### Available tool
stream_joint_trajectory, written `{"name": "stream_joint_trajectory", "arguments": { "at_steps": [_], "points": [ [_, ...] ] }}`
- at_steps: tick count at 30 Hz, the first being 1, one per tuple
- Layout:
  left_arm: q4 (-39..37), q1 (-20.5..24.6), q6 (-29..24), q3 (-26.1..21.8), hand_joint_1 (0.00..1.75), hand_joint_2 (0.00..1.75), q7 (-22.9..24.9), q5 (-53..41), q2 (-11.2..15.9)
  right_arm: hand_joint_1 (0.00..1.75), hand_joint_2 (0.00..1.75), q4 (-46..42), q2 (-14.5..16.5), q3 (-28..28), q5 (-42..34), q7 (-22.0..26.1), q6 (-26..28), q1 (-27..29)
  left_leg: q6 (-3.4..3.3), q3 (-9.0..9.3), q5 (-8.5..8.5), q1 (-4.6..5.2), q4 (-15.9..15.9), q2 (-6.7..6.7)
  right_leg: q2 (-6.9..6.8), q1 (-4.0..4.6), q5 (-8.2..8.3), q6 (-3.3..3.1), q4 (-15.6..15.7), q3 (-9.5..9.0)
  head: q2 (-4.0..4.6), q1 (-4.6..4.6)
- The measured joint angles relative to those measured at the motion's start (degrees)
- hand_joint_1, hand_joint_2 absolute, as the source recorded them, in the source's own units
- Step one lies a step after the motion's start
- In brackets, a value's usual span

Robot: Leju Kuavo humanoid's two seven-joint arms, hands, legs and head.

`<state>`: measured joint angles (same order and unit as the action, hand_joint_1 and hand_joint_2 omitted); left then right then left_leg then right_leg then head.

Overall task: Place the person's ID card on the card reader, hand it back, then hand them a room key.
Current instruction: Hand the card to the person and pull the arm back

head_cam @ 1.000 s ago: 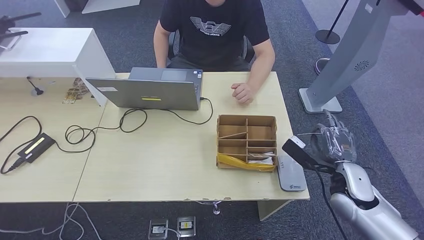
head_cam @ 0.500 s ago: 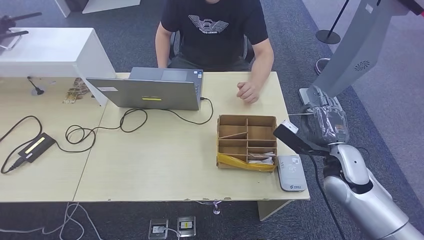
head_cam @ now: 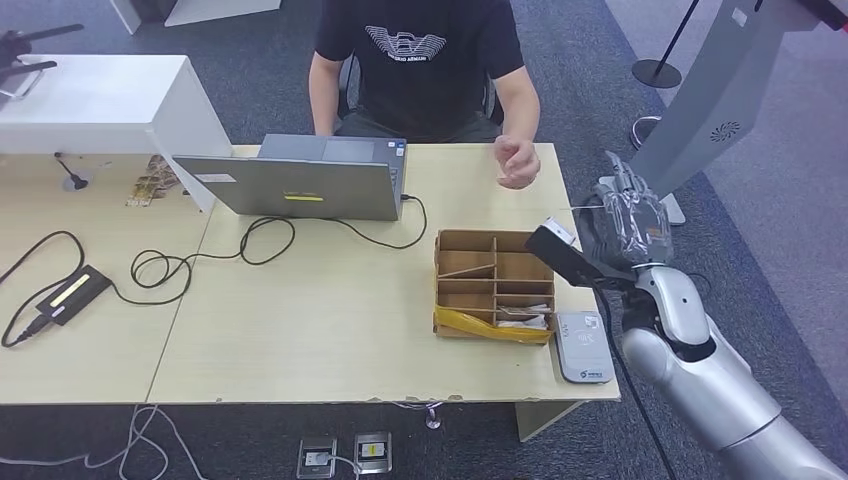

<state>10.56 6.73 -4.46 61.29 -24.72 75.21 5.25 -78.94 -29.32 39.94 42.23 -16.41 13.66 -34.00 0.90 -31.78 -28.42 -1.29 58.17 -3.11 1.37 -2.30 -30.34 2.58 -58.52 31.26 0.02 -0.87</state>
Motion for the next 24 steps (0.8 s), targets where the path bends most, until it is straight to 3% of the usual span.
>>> {"name": "stream_joint_trajectory", "arguments": {
  "at_steps": [24],
  "points": [
    [0.0, 0.0, 0.0, 0.0, 0.0, 0.0, 0.3, -0.7, -0.3, 1.75, 1.75, 9.3, 5.2, 2.0, -2.6, 1.2, 1.7, -4.5, 0.0, -0.01, 0.0, 0.0, 0.0, -0.01, -0.02, 0.0, 0.0, 0.0, 0.0, 0.02, 0.0, -0.01]
  ]
}}
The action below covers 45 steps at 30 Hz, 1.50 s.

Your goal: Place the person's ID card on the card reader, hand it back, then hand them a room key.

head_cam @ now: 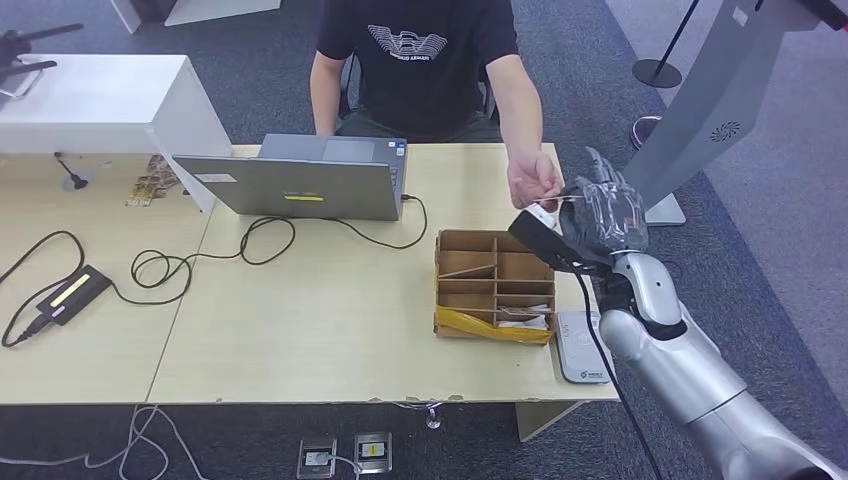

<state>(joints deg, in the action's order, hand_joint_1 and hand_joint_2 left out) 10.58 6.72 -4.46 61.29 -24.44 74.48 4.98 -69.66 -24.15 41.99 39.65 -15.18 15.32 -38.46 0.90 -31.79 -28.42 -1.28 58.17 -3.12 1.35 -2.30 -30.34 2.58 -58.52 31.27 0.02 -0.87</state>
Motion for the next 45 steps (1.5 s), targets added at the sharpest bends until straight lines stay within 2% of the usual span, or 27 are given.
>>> {"name": "stream_joint_trajectory", "arguments": {
  "at_steps": [1, 2, 5, 6, 16, 20, 24, 30, 37, 45],
  "points": [
    [0.0, 0.0, 0.0, 0.0, 0.0, 0.0, 0.0, -0.1, 0.0, 1.75, 1.75, 0.1, 0.0, 0.0, 0.0, -0.2, 0.1, 0.0, 0.0, 0.0, 0.0, 0.0, 0.0, 0.0, 0.0, 0.0, 0.0, 0.0, 0.0, 0.01, 0.0, 0.0],
    [0.0, 0.0, 0.0, 0.0, 0.0, 0.0, 0.0, -0.2, 0.0, 1.51, 1.75, 0.3, 0.0, 0.0, -0.1, -0.4, 0.2, 0.0, 0.0, 0.0, 0.0, 0.0, 0.0, 0.0, 0.0, 0.0, 0.0, 0.0, 0.0, 0.01, 0.0, 0.0],
    [0.0, 0.0, 0.0, 0.1, 0.0, 0.0, -0.1, -0.4, 0.0, 0.21, 1.75, 0.6, -0.1, 0.1, 0.0, -1.3, 0.3, 0.1, 0.0, 0.0, 0.0, 0.0, 0.0, 0.01, 0.01, 0.0, 0.0, 0.0, 0.0, 0.04, 0.0, 0.0],
    [0.0, 0.0, 0.0, 0.1, 0.0, 0.0, -0.1, -0.5, 0.0, 0.01, 1.75, 0.6, -0.1, 0.2, 0.0, -1.5, 0.3, 0.1, 0.0, 0.0, 0.0, 0.0, 0.0, 0.02, 0.02, 0.0, 0.0, 0.0, 0.0, 0.04, 0.0, 0.0],
    [0.0, 0.0, 0.0, 0.2, 0.0, 0.0, -0.6, -0.7, 0.0, 0.0, 1.75, 0.2, -1.6, 0.6, 3.8, -5.6, 2.0, 2.1, 0.0, 0.01, 0.0, 0.0, 0.0, 0.08, 0.06, 0.0, 0.0, 0.0, 0.0, 0.06, 0.0, 0.01],
    [0.0, 0.0, 0.0, 0.2, 0.0, 0.0, -0.7, -0.7, 0.0, 0.0, 1.75, -1.0, -2.9, 0.5, 3.9, -6.8, 0.8, 3.1, 0.0, 0.02, 0.0, 0.0, 0.0, 0.07, 0.06, 0.0, 0.0, 0.0, 0.0, 0.06, 0.0, 0.0],
    [0.0, 0.0, 0.0, 0.2, 0.0, 0.0, -0.7, -0.5, 0.0, 0.0, 1.75, -4.8, -5.3, 0.0, 3.6, -9.4, -3.7, 5.1, 0.0, 0.02, -0.01, 0.0, 0.0, 0.06, 0.04, 0.0, 0.0, 0.0, 0.0, 0.06, 0.0, -0.01],
    [0.0, -0.1, 0.0, 0.2, 0.0, 0.0, -0.6, 0.6, 0.0, 0.0, 1.75, -14.6, -10.6, -1.4, 3.8, -12.4, -9.5, 10.3, 0.03, 0.01, -0.04, 0.01, 0.0, 0.09, 0.08, -0.01, 0.0, 0.0, 0.0, 0.07, 0.0, 0.01],
    [0.0, -0.1, 0.0, -0.1, 0.0, 0.0, -0.6, 1.7, 0.0, 0.0, 1.75, -21.6, -14.6, -1.4, 1.7, -13.4, -12.3, 12.0, 0.03, 0.05, -0.03, 0.01, 0.0, 0.12, 0.08, -0.01, 0.01, 0.0, 0.0, 0.05, 0.0, 0.0],
    [0.0, -0.1, 0.0, -0.1, 0.0, 0.0, -0.6, 1.9, 0.1, 0.0, 1.75, -25.4, -17.6, -0.1, -2.2, -14.2, -11.9, 12.5, 0.03, 0.02, -0.03, 0.0, 0.0, 0.13, 0.08, 0.0, 0.0, 0.0, 0.0, 0.05, 0.0, 0.01]
  ]
}}
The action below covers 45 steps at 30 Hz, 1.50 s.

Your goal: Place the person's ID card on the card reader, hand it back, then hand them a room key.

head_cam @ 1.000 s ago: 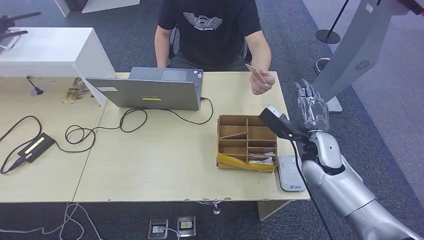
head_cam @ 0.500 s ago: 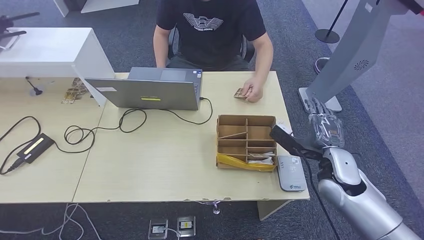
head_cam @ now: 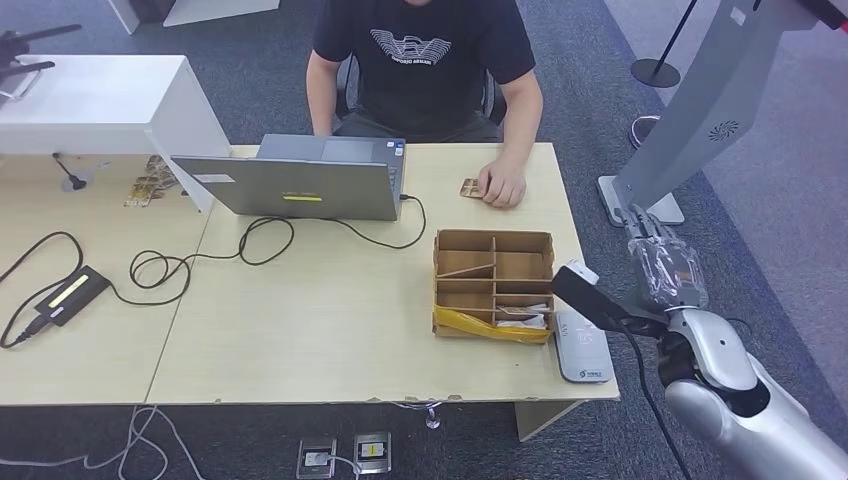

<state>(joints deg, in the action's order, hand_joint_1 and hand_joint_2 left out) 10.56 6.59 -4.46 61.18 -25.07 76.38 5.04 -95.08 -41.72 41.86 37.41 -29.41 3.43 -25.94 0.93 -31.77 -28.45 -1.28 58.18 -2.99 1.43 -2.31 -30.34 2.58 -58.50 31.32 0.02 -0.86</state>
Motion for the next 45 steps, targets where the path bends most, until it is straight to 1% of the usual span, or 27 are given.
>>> {"name": "stream_joint_trajectory", "arguments": {
  "at_steps": [8, 20, 34, 45],
  "points": [
    [0.0, 0.0, 0.0, -0.4, 0.0, 0.0, -0.1, 0.2, 0.0, 0.0, 1.75, 0.1, -0.1, 3.9, -2.8, 1.2, 2.3, -0.3, 0.0, -0.02, 0.0, 0.0, 0.0, -0.02, -0.01, 0.01, 0.0, 0.0, 0.0, 0.0, 0.0, 0.0],
    [0.0, 0.0, 0.0, -1.0, 0.0, 0.0, -0.1, 0.2, 0.0, 0.0, 1.75, 1.6, -0.1, 8.9, -4.3, 1.4, 4.0, -1.0, 0.0, -0.02, 0.0, 0.0, 0.0, -0.02, -0.01, 0.0, 0.0, 0.0, 0.0, 0.0, 0.0, 0.0],
    [0.0, 0.0, 0.0, -1.0, 0.0, 0.0, -0.1, 0.2, 0.0, 0.0, 1.75, 3.5, 0.0, 12.3, -5.6, 2.5, 4.9, -2.0, 0.0, -0.02, 0.0, 0.0, 0.0, -0.02, -0.01, 0.0, 0.0, 0.0, 0.0, -0.01, 0.0, -0.01],
    [0.0, 0.0, 0.0, -1.0, 0.0, 0.0, -0.1, 0.2, 0.0, 0.0, 1.75, 5.0, 0.6, 14.4, -6.5, 3.6, 5.7, -2.1, 0.0, -0.02, 0.0, 0.0, 0.0, -0.02, -0.01, 0.0, 0.0, 0.0, 0.0, -0.01, 0.0, -0.01]
  ]
}}
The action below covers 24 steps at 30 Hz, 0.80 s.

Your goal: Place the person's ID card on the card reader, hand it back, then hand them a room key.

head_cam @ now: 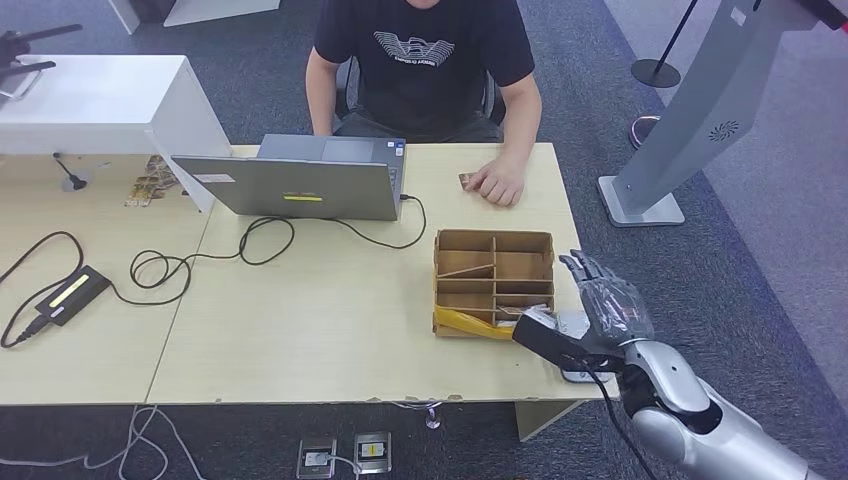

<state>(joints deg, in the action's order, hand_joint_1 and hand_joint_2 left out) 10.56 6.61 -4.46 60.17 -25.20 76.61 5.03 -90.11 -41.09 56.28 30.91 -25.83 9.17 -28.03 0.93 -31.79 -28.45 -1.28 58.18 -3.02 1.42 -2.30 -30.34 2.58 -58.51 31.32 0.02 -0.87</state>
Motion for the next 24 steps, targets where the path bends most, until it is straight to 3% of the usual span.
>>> {"name": "stream_joint_trajectory", "arguments": {
  "at_steps": [24],
  "points": [
    [0.0, 0.0, 0.0, 0.0, 0.0, 0.0, 0.0, 0.5, 0.0, 0.0, 1.75, 3.6, 2.9, 3.7, -1.7, 2.1, 2.0, -0.7, 0.0, -0.01, 0.0, 0.0, 0.0, -0.01, 0.0, 0.0, 0.0, 0.0, 0.0, 0.0, 0.0, 0.0]
  ]
}}
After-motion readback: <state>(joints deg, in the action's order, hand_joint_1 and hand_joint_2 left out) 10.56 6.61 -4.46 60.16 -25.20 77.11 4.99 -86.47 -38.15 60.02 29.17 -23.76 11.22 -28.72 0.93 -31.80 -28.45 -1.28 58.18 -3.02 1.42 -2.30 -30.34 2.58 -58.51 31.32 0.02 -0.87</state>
